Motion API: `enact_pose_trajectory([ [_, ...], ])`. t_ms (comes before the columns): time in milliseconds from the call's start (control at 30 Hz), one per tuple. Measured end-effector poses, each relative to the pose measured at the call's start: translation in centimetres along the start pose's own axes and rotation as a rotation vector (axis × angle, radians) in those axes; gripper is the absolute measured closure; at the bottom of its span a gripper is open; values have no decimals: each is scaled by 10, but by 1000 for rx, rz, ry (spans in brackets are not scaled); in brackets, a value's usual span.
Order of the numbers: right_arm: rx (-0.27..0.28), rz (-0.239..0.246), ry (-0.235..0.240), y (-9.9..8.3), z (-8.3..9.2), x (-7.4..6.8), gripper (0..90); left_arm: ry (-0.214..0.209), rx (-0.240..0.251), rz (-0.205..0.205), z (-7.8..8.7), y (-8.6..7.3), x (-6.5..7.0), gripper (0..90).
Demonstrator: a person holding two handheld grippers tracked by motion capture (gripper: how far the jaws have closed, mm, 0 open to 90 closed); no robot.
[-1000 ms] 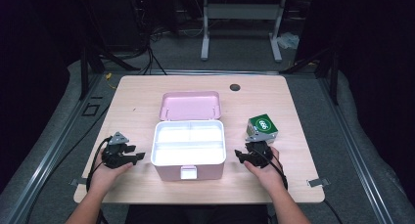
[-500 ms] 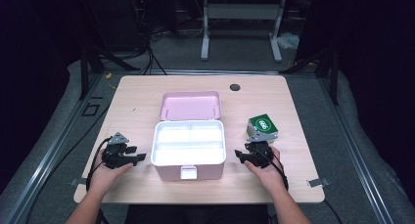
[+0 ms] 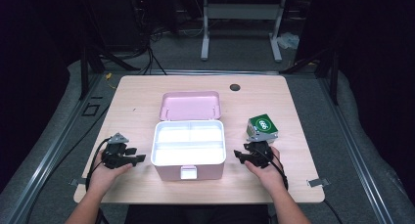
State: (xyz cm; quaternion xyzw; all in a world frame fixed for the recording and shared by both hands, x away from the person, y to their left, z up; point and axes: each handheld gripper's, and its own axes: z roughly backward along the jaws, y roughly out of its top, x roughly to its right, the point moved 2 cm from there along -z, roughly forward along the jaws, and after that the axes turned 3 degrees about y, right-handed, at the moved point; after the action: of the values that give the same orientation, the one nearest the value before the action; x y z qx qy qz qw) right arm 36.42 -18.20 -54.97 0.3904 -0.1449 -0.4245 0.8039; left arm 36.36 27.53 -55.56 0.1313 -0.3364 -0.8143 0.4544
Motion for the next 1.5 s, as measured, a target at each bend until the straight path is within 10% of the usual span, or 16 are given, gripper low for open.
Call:
enact_pose_trajectory([
  [300,-9,2,-11,1,0,-1,482,-32,12,23,9,3,0,485],
  [1500,9,20,7,6,7,-14,477,-87,51,-131,60,72,21,522],
])
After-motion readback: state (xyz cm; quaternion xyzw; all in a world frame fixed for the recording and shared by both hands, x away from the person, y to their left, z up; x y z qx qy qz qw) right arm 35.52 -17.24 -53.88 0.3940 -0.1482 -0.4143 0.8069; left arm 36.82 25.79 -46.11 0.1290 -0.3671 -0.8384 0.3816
